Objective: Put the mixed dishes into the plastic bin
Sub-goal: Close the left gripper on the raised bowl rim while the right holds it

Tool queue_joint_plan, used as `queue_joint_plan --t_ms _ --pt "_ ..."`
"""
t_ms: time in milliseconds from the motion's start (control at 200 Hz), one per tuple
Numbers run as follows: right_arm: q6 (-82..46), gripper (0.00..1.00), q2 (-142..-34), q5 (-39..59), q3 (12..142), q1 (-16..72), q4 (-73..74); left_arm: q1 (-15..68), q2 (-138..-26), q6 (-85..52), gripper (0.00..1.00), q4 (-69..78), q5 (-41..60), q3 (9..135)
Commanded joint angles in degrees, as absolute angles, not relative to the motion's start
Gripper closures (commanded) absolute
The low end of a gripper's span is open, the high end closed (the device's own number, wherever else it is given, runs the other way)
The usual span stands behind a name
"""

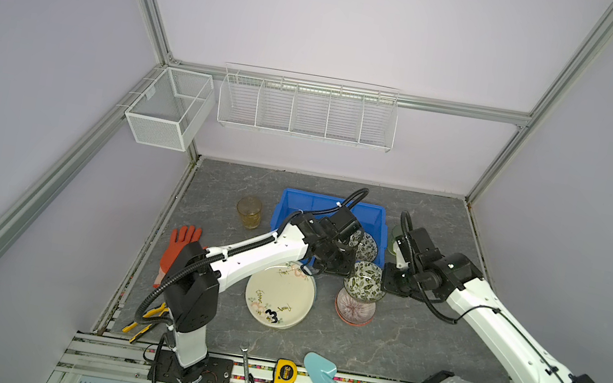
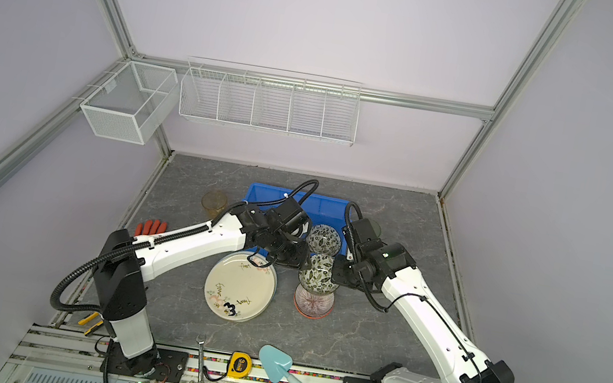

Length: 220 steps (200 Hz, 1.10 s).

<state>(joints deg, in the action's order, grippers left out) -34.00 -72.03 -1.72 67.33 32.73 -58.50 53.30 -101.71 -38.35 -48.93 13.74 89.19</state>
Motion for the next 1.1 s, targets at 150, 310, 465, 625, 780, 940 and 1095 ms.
queue_joint_plan --t_ms 150,310,465,625,780,940,1095 --pt "-32.3 0.93 -74.0 -1.7 70.6 32.9 -57.9 53.4 -103.3 -37.5 0.7 -50.5 13.5 90.7" --pt "-32.1 0.93 -74.9 -1.5 71.1 32.9 -57.5 53.4 -103.4 -37.2 0.8 -50.8 13.2 91.1" --pt "-31.9 0.93 -75.1 -1.6 71.7 32.9 -57.8 53.4 -103.7 -37.0 0.91 -50.9 13.0 91.3" --pt "-32.1 0.91 -74.6 -1.9 71.2 32.9 -57.2 53.5 -104.2 -36.9 0.99 -51.7 12.6 91.8" --pt "-31.9 0.88 -74.8 -1.6 70.7 32.7 -56.6 53.3 -103.7 -37.1 1.0 -52.0 11.3 91.9" --pt "-32.1 0.81 -74.4 -1.6 70.7 32.4 -56.0 53.2 -104.0 -36.9 1.0 -52.1 11.2 92.4" --pt "-32.8 0.67 -72.2 -3.1 70.5 32.2 -56.2 52.1 -104.4 -35.9 1.0 -53.0 11.1 93.5"
